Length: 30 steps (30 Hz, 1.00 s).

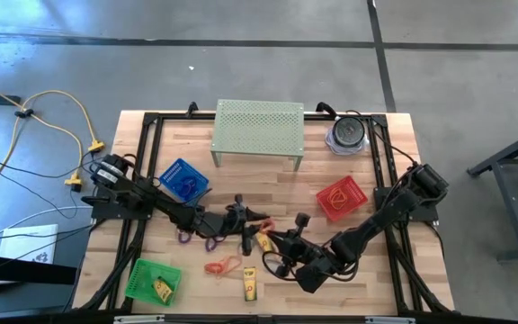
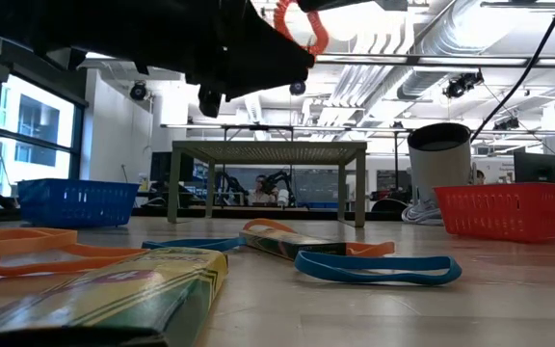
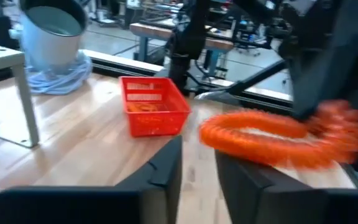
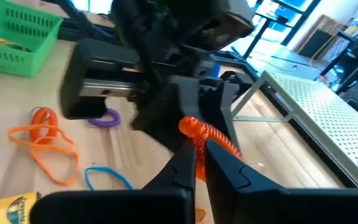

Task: Pick & Place Office Desk Supplies
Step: Put the orange spring keychain into the blue bin

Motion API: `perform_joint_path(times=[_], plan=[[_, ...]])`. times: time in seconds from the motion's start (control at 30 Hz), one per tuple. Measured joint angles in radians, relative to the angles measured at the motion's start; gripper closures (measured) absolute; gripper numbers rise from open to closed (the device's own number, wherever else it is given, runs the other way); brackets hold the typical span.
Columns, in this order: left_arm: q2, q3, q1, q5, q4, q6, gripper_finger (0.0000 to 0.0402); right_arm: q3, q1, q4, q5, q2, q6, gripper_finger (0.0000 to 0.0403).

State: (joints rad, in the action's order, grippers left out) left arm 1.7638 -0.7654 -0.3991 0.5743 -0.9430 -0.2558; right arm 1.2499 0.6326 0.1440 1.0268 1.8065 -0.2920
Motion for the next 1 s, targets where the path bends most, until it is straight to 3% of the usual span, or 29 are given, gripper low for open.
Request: perform_joint_path(times=[0.2, 0.43, 0.63, 1.0], plan=[[0.000, 0.000, -0.012, 0.005, 0.002, 0.035, 0.0394, 0.000, -0.012, 0.001, -0.017, 0.000, -0.016, 0.0356], [0.000, 0.000, -0.016, 0.004, 0.001, 0.050, 0.0396, 0.000, -0.011, 0.003, -0.015, 0.000, -0.017, 0.0339], [0.000, 0.000, -0.028, 0.003, 0.000, 0.078, 0.0397, 0.000, -0.011, 0.003, -0.014, 0.000, 0.008, 0.0387], [0.000, 0.000, -0.051, 0.015, 0.008, 0.231, 0.0395, 0.000, -0.007, 0.003, -0.009, 0.000, 0.014, 0.0397]])
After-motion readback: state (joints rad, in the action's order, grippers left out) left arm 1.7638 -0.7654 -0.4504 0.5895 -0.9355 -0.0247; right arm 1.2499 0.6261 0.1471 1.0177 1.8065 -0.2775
